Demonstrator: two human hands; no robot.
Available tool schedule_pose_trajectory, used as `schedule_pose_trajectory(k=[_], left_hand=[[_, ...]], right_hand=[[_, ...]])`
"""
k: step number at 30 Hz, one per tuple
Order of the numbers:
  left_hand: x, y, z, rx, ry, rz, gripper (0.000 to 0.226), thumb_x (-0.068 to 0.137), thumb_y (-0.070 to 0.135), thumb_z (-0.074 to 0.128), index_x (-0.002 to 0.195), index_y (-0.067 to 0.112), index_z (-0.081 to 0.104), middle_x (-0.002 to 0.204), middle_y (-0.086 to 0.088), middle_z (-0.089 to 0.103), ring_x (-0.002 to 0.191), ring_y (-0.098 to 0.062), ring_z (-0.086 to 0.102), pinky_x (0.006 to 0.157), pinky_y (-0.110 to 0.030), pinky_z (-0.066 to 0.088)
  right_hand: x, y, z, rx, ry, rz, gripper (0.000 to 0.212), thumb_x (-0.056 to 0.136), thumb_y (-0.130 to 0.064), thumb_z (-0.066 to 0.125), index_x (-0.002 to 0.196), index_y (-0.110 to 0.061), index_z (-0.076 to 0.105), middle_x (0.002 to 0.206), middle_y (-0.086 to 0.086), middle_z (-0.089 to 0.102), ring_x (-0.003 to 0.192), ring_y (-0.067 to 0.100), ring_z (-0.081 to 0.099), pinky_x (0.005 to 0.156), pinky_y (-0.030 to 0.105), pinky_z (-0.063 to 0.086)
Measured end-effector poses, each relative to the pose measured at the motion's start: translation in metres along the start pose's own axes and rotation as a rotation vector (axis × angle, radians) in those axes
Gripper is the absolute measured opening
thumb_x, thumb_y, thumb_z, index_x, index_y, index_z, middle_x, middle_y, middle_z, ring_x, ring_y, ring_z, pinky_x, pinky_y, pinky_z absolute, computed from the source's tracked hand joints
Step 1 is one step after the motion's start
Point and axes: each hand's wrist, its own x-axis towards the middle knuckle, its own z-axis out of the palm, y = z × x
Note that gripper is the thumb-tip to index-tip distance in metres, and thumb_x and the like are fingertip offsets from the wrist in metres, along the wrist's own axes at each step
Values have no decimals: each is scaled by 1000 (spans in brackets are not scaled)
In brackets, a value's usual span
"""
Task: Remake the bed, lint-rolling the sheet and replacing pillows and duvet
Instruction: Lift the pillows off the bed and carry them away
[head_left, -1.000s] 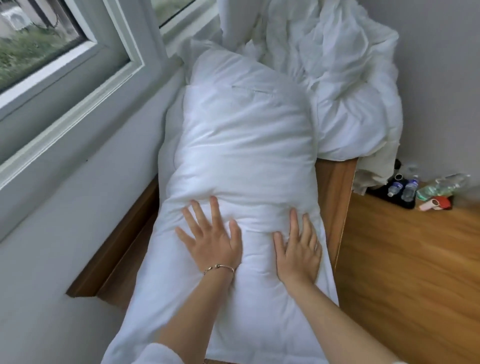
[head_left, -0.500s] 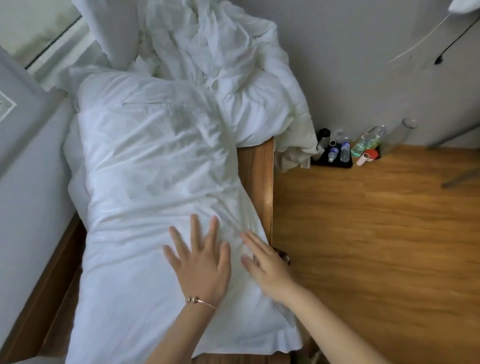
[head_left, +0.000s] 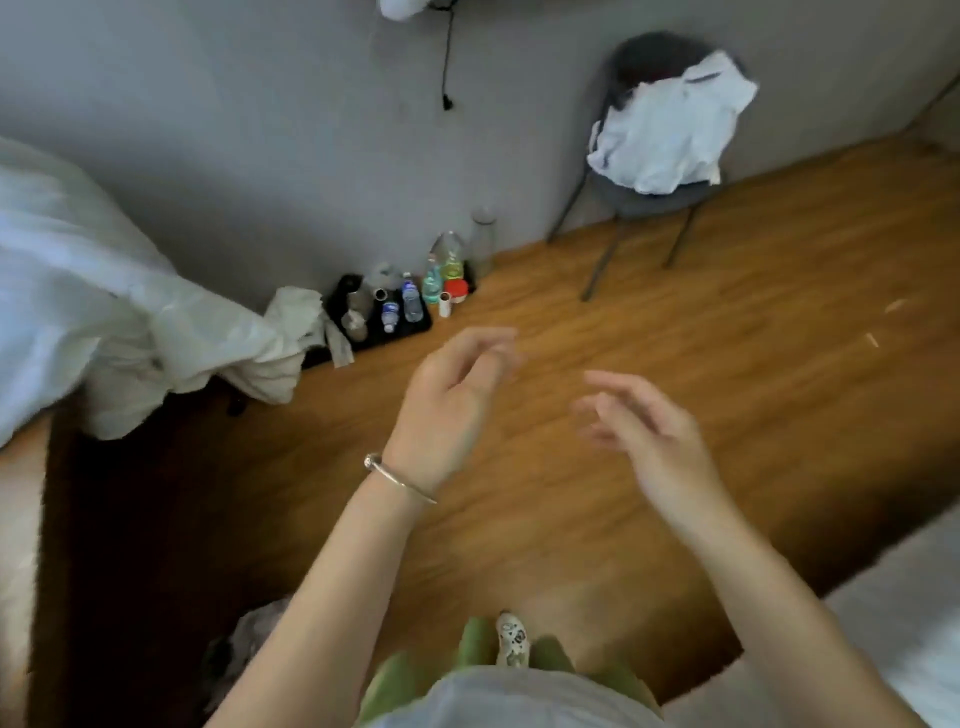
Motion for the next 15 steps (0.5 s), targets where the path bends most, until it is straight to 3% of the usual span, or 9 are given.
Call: schedule_pose_trajectory(k=[5,8,11,15], left_hand=[[100,53,125,107,-412,37,24,100,14,47,120,16,60,106,-4,70,100,-17,65,96,-30,47],[163,63,190,114,-463,44,24,99,13,47,117,15,62,101,-3,71,98,-20,66,100,-36,47],[234,74,269,86,-472,104,22,99,13,48,109,23,64,91,5,74,90,-12,68,94,-34,49],[331,117,404,135,-773,151,19,95,26,57,114,28,62,98,9,72,96,-6,66,92,-27,49]], right_hand=[[29,3,-162,38,299,48,23,100,-25,50,118,-24,63,103,-5,72,90,11,69,82,21,56],[48,28,-238,30,481,84,26,98,-31,51,121,-27,63,104,-12,71,94,8,69,82,21,56],[78,49,-314,8,683,89,26,96,-33,52,119,-27,64,102,-9,72,92,13,70,83,26,56],[124,55,-416,84,993,97,22,100,-20,51,114,-22,67,101,1,74,92,25,70,86,33,58]])
